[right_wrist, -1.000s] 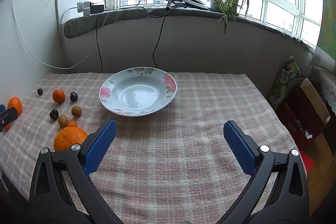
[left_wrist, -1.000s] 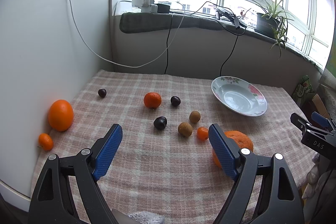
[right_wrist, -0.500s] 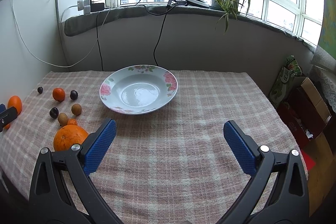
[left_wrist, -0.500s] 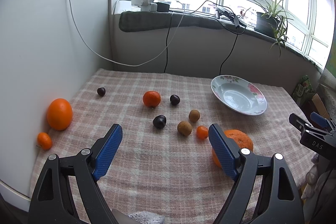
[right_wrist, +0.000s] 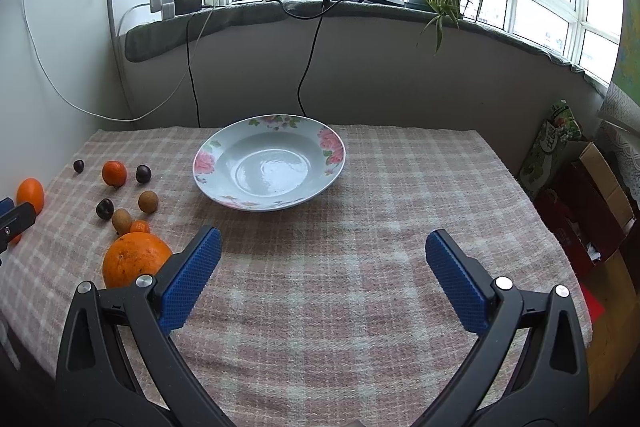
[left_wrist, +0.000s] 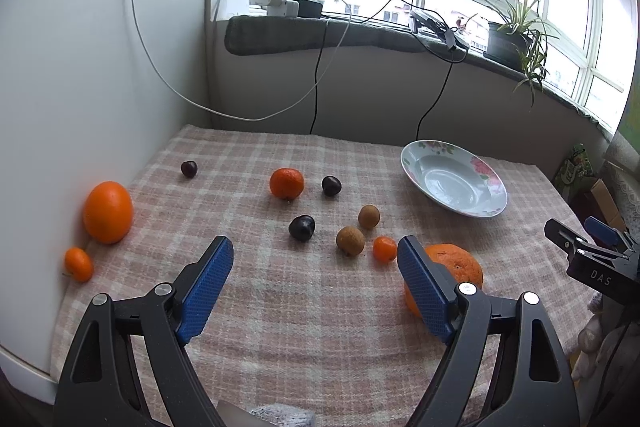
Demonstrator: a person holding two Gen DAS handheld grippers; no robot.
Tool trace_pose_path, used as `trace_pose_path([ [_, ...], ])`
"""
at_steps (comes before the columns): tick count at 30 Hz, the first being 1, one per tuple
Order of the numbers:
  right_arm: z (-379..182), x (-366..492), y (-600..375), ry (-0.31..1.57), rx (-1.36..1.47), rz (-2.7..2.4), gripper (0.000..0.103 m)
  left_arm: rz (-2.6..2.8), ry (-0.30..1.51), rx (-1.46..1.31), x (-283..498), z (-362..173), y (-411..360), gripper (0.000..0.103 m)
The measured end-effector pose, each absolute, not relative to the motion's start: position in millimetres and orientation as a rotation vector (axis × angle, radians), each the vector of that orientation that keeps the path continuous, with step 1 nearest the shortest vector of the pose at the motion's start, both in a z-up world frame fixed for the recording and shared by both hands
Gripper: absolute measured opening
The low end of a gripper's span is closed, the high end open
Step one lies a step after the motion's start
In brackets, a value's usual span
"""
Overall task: Organize fruits
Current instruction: 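Move the right tool to the large orange and close around it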
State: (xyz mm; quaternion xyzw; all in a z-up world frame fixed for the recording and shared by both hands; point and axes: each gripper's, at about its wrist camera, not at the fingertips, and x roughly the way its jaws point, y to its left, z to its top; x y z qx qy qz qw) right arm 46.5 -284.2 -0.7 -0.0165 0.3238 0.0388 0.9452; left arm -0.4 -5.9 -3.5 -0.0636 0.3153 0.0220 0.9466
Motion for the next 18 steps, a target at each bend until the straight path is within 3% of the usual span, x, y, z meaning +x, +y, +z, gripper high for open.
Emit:
trace_pose_path([
  [12,-37.0,74.0,-301.6,0.852,0.23,0.386,0.103,-0.101,0.736,-0.27,7.3,-30.0,2.7,0.083],
  [18,-55.5,87.6,-301.5,0.937,0.34,0.514,0.087,-0.197,0.763,-0.276,8.8,-41.2,-7.4,0.08],
])
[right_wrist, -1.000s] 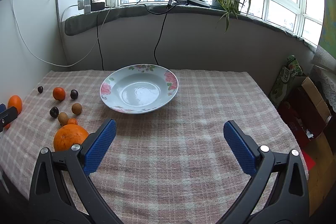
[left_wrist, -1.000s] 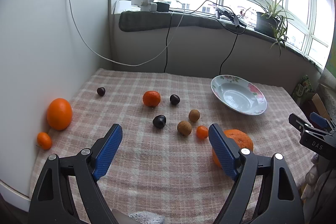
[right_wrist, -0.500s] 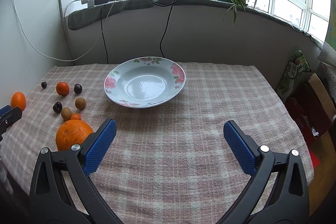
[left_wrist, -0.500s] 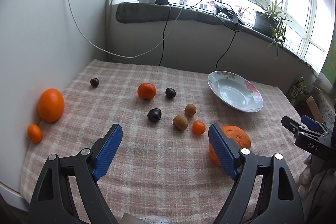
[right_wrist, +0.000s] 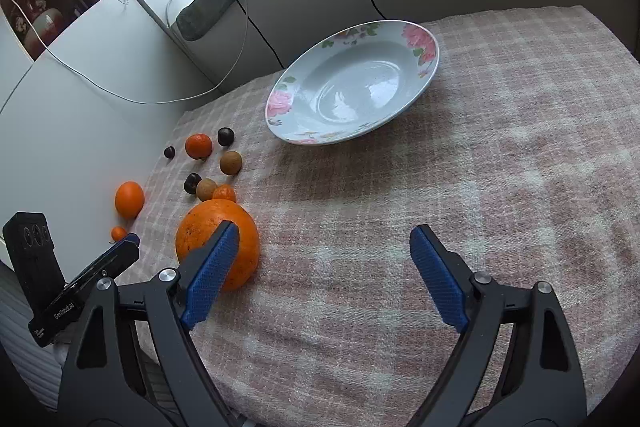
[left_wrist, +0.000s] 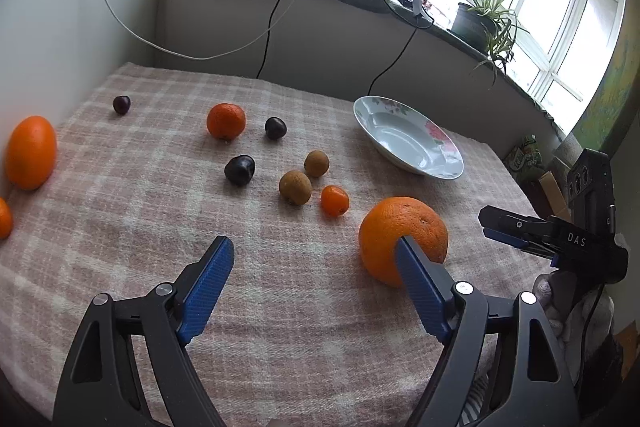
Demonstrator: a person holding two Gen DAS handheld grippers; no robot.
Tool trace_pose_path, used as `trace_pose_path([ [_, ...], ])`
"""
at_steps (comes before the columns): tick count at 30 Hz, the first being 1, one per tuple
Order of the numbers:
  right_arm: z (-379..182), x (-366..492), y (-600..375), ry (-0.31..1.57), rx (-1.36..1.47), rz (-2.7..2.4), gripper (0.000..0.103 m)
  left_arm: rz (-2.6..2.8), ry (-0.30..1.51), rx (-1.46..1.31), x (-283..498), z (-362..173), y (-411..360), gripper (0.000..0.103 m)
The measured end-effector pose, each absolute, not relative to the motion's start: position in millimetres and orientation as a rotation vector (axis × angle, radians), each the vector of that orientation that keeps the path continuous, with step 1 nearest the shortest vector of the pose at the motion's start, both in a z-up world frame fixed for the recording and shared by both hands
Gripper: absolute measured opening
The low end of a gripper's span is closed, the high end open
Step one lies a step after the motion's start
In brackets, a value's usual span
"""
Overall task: Organize fruits
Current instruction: 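Move the right tool to the large orange and close around it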
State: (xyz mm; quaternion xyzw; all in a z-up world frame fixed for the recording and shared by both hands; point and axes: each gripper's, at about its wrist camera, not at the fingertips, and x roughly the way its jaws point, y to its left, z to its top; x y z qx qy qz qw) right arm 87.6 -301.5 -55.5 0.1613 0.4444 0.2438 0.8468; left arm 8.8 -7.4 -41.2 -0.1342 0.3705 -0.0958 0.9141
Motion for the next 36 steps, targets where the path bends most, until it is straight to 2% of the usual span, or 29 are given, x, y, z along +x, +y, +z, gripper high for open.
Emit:
trace_pose_path([
  [4,-55.4,93.3,-291.4,0.963,0.364,0.591,0.079,-0.257,0.773,-0.268,10.0,-45.1,-18.0,0.068],
  [7,-53.8,97.3,-282.2,0.975,0.379,0.635,0.076,-0.299,0.788,-0.255,11.3,-47.4,-25.7,0.065],
  [10,-52.6,100.0,-274.2,0.979,0.383,0.667,0.073,-0.348,0.807,-0.257,12.3,-50.6,-32.6,0.058],
  [20,-57.3,103.5,-256.7,1.023,0.387,0.752,0.066,-0.423,0.847,-0.25,20.2,-58.2,-50.3,0.056],
  [33,-62.9,110.9,-239.8,1.067,0.382,0.804,0.066,-0.447,0.857,-0.209,28.1,-65.9,-57.8,0.051],
  [36,-65.6,111.9,-237.3,1.082,0.391,0.825,0.066,-0.46,0.853,-0.208,29.7,-64.7,-61.0,0.047],
])
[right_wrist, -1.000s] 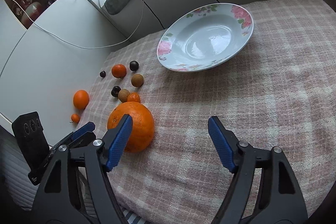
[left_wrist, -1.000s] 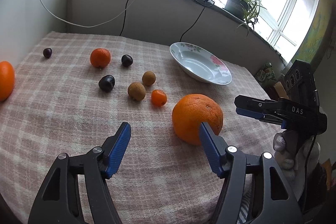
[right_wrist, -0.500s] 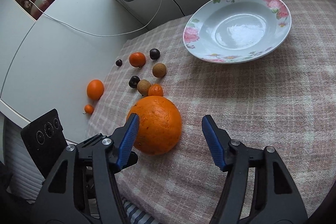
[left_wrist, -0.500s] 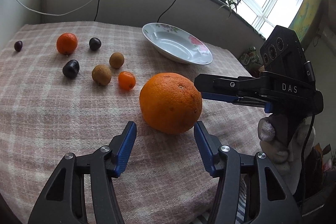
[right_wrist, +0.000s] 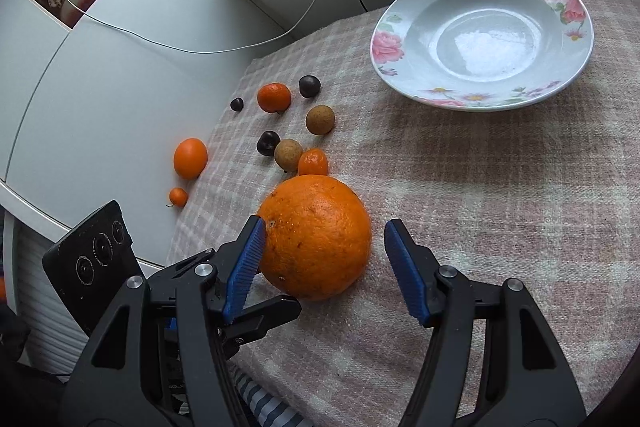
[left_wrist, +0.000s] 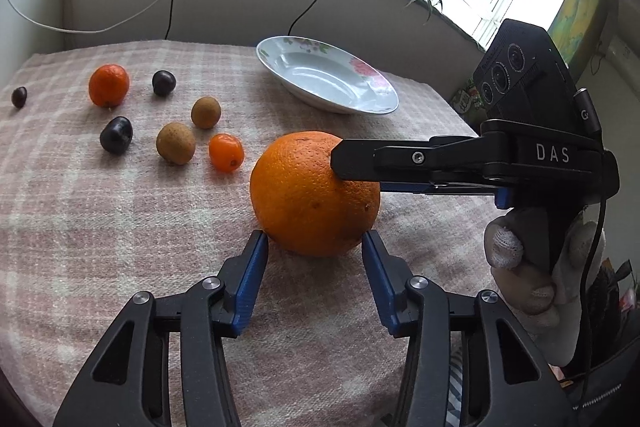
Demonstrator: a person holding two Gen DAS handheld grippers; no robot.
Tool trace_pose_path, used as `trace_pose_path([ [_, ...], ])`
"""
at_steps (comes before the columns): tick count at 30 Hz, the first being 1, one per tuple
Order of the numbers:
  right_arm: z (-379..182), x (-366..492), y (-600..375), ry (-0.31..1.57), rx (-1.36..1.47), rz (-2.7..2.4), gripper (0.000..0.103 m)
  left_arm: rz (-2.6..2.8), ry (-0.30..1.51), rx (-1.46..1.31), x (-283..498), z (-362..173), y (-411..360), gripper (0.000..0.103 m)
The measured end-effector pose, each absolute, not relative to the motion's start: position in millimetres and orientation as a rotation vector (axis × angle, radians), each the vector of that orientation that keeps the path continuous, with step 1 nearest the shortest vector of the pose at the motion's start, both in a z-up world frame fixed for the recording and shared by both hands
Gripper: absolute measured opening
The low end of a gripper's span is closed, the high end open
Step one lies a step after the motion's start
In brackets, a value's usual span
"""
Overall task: Organize fruits
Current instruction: 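Move the right tool to the large orange and close around it, then carry the large orange into the white bowl and open the right tool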
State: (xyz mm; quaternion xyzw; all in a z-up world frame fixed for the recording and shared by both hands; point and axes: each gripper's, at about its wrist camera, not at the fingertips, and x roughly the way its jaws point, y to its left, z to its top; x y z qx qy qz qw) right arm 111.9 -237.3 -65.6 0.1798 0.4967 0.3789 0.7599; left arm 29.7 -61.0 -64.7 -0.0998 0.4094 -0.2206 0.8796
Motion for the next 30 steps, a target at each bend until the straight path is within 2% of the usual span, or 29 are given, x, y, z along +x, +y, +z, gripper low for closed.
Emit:
trace_pose_path([
  [19,-65.6,110.8,-227.9,1.064,0.347,0.855,0.063,-0.444,0.844,-0.187,32.9,-62.8,-64.7,0.047],
  [30,-47.1,119.4,-247.2,1.001,0.35,0.824,0.063,-0.476,0.804,-0.15,49.6,-48.9,-76.6,0.047],
])
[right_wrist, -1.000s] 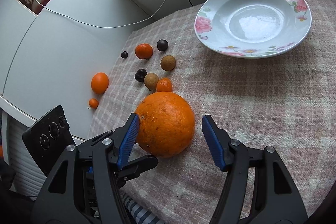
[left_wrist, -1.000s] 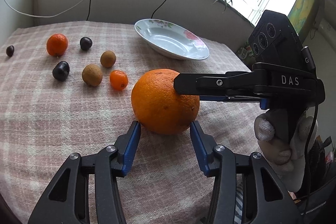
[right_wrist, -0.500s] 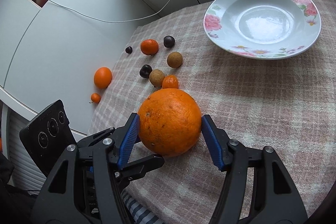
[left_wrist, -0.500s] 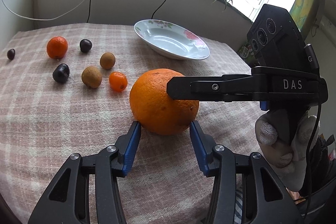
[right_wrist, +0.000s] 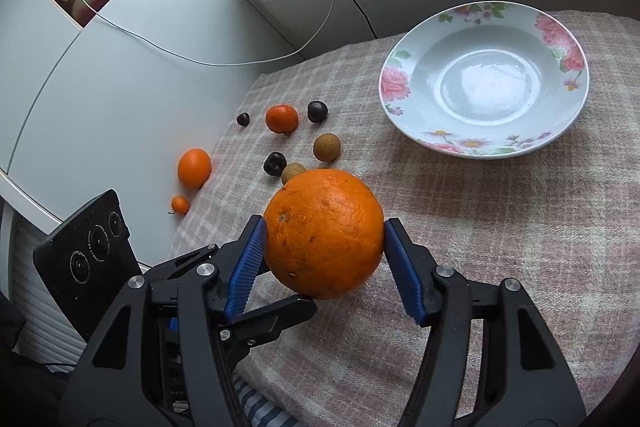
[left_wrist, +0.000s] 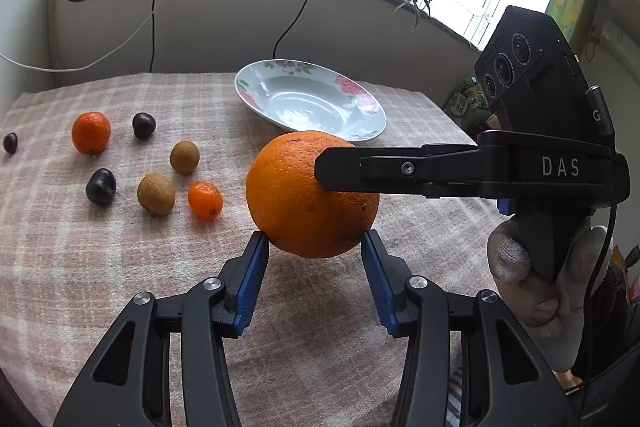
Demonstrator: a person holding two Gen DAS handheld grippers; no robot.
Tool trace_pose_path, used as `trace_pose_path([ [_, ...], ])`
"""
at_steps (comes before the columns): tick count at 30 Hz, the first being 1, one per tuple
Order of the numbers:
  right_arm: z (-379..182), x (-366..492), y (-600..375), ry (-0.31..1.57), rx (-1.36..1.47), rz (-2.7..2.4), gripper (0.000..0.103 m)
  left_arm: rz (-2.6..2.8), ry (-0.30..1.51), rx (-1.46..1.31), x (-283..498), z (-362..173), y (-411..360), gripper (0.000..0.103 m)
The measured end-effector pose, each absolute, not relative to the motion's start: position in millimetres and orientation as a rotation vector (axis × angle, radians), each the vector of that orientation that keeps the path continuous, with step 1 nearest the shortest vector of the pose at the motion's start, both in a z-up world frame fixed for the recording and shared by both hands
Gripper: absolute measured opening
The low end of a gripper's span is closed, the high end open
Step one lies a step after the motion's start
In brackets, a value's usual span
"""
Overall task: Organize fruits
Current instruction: 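Carry the large orange into the white bowl and open the right tool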
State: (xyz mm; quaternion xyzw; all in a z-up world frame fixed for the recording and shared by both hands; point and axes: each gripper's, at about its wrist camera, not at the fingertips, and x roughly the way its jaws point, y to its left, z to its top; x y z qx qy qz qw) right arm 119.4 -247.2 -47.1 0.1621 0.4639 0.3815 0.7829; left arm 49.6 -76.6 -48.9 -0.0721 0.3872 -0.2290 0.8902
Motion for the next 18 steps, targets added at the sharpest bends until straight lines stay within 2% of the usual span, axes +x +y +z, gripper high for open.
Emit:
trace_pose_path([
  [18,-25.9,163.4,-277.5,0.934,0.355,0.756,0.063,-0.514,0.768,-0.125,106.4,-29.6,-107.5,0.047],
])
